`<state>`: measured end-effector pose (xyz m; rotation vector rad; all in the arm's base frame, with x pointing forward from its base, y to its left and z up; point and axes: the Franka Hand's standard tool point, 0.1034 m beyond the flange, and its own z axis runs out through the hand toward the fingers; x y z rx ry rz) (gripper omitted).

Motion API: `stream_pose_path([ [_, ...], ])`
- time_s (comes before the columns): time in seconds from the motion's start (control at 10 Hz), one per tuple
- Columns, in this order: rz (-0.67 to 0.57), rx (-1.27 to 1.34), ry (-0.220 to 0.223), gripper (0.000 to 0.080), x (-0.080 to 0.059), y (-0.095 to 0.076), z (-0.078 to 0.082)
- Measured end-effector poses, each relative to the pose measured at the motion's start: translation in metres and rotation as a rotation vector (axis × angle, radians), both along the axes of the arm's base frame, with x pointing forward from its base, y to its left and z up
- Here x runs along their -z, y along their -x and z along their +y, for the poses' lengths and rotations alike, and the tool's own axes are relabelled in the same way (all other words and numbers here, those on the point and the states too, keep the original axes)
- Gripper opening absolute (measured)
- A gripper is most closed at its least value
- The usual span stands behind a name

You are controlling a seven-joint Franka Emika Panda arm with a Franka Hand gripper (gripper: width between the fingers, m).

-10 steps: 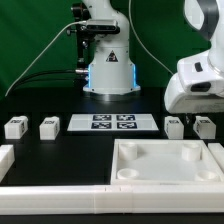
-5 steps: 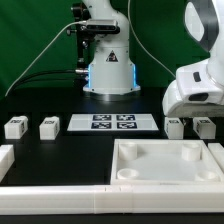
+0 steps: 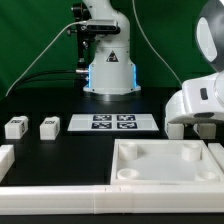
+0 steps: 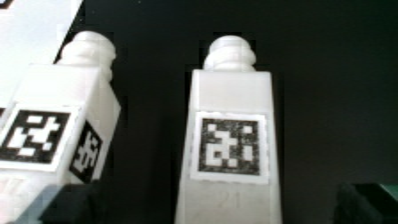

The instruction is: Assemble one leg

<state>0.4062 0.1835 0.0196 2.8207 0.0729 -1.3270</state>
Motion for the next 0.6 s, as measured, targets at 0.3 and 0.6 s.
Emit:
stream_pose_path([
  [0.3, 0.008, -0.005, 0.003, 0.0649, 0.006, 0.005, 0.003],
  [0.6, 0.006, -0.001, 0.003, 0.0649, 0.012, 0.006, 0.001],
])
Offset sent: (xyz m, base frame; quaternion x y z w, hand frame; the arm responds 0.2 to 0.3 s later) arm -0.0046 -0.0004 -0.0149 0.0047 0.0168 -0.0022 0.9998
